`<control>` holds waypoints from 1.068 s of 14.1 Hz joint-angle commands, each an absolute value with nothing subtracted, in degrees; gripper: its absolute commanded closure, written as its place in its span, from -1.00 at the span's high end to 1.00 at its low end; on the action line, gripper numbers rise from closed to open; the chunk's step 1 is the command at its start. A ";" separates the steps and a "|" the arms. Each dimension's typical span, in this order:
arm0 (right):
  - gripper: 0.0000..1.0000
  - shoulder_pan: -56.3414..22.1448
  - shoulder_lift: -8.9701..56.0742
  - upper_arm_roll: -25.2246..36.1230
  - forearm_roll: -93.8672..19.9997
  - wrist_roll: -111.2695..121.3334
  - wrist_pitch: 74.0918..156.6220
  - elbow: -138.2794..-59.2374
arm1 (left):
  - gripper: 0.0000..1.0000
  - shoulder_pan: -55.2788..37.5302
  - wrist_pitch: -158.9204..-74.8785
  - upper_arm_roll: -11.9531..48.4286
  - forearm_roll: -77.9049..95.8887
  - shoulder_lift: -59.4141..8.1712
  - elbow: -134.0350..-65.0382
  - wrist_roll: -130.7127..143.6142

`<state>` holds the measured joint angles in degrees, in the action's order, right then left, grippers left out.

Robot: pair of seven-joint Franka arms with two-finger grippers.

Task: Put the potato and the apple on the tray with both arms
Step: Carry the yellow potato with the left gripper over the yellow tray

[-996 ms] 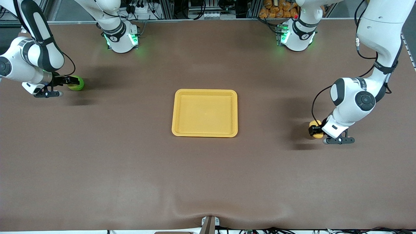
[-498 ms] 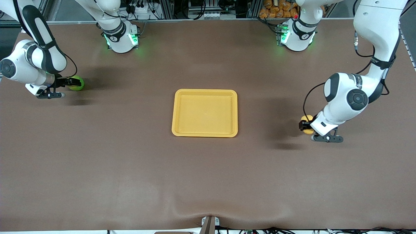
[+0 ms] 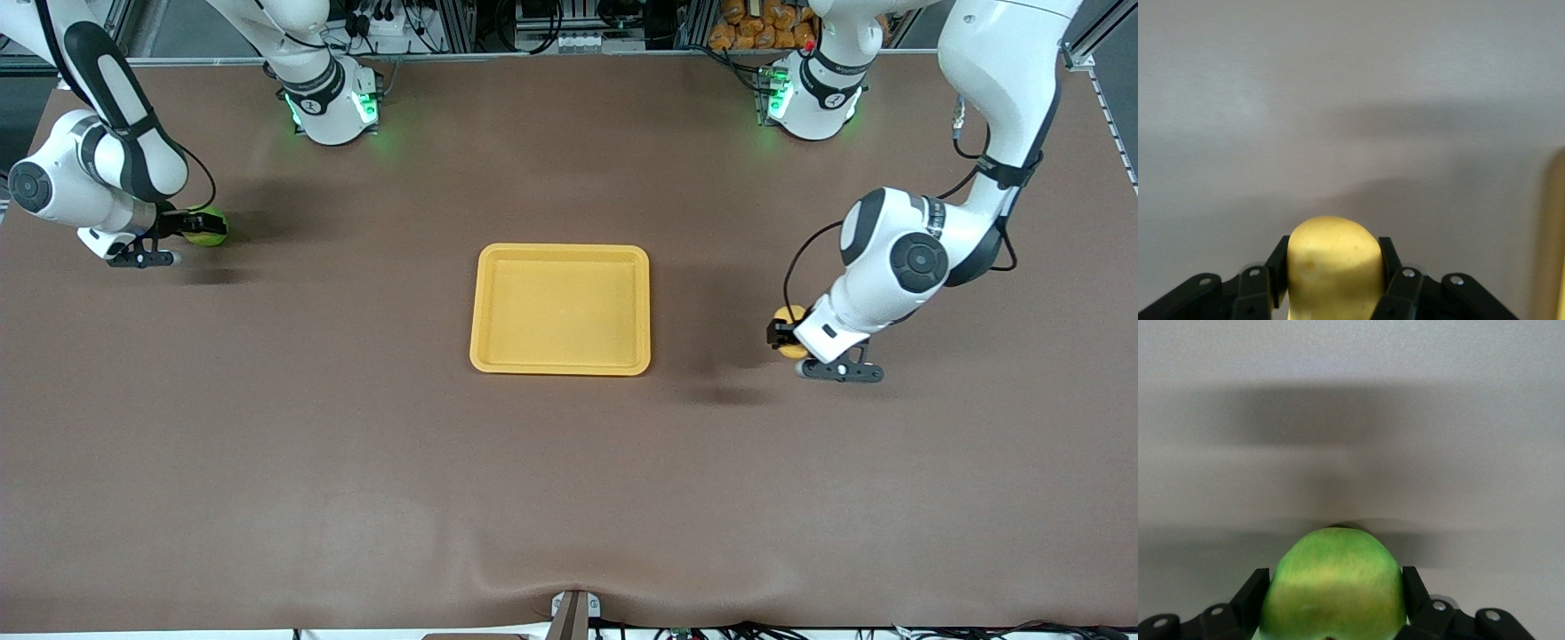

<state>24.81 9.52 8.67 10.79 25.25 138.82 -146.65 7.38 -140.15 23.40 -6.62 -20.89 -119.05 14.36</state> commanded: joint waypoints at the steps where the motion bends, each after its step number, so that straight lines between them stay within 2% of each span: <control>1: -0.91 26.37 9.67 7.74 12.04 25.14 139.40 -147.31 | -0.65 2.05 -138.69 23.47 -7.56 -20.91 -117.34 20.97; 2: -1.00 26.28 9.58 7.73 12.04 25.14 139.31 -147.22 | -0.65 -0.24 -138.69 23.47 -7.56 -21.09 -116.72 24.40; 9: -1.00 23.74 8.35 7.38 11.87 25.49 133.86 -142.92 | -0.59 -12.38 -138.69 23.03 -7.82 -27.32 -108.12 40.94; 15: -1.00 20.40 8.44 7.21 11.43 25.40 127.28 -135.36 | -0.56 -18.18 -138.69 22.76 -18.35 -33.91 -101.61 52.73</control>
<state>21.85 9.33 7.13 10.89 25.30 130.70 -137.95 -16.35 -140.00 23.40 -15.17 -30.77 -105.54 50.32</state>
